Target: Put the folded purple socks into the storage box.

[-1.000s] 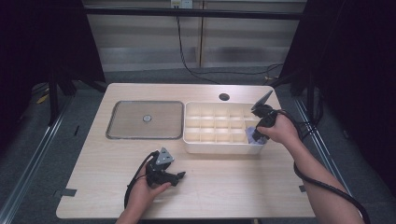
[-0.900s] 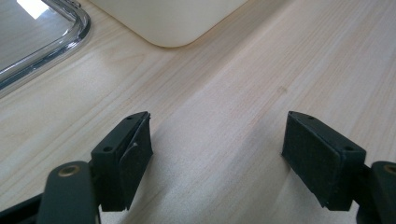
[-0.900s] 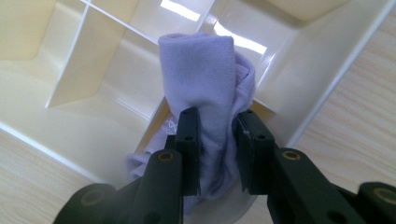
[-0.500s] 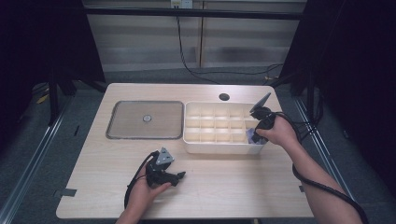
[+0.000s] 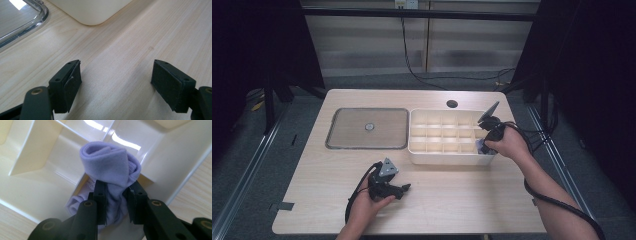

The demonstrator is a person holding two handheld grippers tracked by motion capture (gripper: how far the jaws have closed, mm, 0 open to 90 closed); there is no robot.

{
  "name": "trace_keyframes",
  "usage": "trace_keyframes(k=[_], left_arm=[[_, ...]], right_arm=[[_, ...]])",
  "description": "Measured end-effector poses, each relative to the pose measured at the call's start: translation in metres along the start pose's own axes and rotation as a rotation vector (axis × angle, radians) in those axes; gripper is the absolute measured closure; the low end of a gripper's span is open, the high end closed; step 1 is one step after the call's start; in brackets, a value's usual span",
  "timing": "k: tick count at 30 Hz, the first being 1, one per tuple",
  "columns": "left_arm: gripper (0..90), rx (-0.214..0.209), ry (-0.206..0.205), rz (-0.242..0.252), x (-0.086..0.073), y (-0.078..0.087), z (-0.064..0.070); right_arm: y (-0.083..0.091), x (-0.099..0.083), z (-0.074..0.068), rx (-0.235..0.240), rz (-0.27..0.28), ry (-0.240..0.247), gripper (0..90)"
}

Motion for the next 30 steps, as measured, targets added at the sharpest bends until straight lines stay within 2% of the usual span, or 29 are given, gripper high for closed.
trace_keyframes(k=[7, 14, 20, 30], left_arm=[[23.5, 0.000, 0.000, -0.001, 0.000, 0.000, 0.000], [23.5, 0.001, 0.010, 0.007, 0.000, 0.000, 0.001], [23.5, 0.001, 0.008, 0.009, 0.001, -0.001, 0.000], [23.5, 0.004, 0.003, 0.008, 0.001, 0.000, 0.000]], right_arm=[[-0.001, 0.000, -0.003, -0.040, -0.010, 0.035, 70.3], [0.000, 0.001, 0.000, -0.003, -0.015, 0.027, 69.0], [0.004, 0.002, 0.000, -0.004, -0.033, 0.034, 68.7], [0.016, 0.006, 0.002, -0.001, -0.029, 0.044, 66.3]])
Point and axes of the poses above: each handheld gripper's, and its own axes: y roughly backward along the jaws, x roughly out of its top, z roughly to its right, the point moved 8 cm from there along -y, roughly forward along the jaws, and after that the axes turned 4 degrees about -x, right-handed, at the moved point
